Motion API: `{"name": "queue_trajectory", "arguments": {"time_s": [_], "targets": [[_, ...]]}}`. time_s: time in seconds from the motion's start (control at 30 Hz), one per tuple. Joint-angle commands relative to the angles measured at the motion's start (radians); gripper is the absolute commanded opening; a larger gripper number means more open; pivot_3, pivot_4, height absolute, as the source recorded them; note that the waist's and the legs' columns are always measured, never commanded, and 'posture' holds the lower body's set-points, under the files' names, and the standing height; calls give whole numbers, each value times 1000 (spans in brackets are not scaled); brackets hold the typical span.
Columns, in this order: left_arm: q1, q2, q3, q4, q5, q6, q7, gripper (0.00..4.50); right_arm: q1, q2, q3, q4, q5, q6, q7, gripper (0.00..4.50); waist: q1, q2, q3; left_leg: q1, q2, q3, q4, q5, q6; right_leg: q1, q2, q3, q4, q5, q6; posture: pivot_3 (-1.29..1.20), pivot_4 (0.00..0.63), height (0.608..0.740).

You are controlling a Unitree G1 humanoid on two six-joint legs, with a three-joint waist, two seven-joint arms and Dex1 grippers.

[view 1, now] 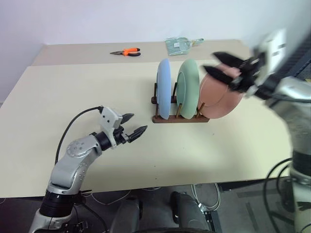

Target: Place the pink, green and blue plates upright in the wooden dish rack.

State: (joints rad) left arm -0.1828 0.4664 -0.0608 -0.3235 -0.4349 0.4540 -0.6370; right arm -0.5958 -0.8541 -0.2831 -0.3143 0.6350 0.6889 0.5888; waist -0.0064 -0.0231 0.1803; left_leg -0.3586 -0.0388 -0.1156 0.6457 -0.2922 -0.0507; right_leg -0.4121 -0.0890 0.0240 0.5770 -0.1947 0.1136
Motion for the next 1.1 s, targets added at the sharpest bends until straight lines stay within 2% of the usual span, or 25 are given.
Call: {"name": "queue_trajectory", "arguments": {"time_s": [0.03,0.07,0.13,0.3,0.57,0.8,0.93,1.1], "targets": [[-38,-5,-94,-47,23,-8,-60,3879,136,-124,-98,73,-146,-66,19,336,8,0,0,0,0,0,0,0,0,0,0,0,0,0,0,0,150,740],[-47,-8,-113,-45,28,-9,-70,3879,175,-151,-90,90,-192,-101,23,59,9,0,0,0,0,0,0,0,1,1,0,0,-1,-1,0,0,150,740],[-67,-18,-137,-35,35,-17,-84,3879,237,-191,-58,112,-277,-173,36,59,5,2,0,1,0,2,0,-1,1,0,0,1,-1,-1,1,0,150,740],[-100,-43,-160,-28,34,-11,-102,3879,295,-190,38,190,-414,-303,50,59,-11,5,1,2,1,3,0,-1,1,1,0,1,0,-2,2,0,150,740],[-79,-23,-137,-34,52,-17,-102,3879,211,-99,104,154,-391,-317,109,59,-4,5,1,1,1,3,1,0,1,1,0,1,0,-1,2,0,150,740],[-61,-15,-117,-30,66,-26,-84,3879,247,-113,95,173,-440,-332,114,59,-1,4,2,1,0,1,1,0,1,2,0,1,0,-1,1,0,150,740],[-56,2,-84,4,79,-37,-75,3879,269,-104,43,227,-440,-352,106,59,-4,4,2,1,0,1,1,0,1,2,0,1,0,-1,1,0,150,740],[-43,35,-62,28,79,-50,-108,3879,218,-75,65,224,-425,-416,134,59,-11,4,2,3,1,1,0,-1,1,2,1,1,0,-1,1,0,150,740]]}}
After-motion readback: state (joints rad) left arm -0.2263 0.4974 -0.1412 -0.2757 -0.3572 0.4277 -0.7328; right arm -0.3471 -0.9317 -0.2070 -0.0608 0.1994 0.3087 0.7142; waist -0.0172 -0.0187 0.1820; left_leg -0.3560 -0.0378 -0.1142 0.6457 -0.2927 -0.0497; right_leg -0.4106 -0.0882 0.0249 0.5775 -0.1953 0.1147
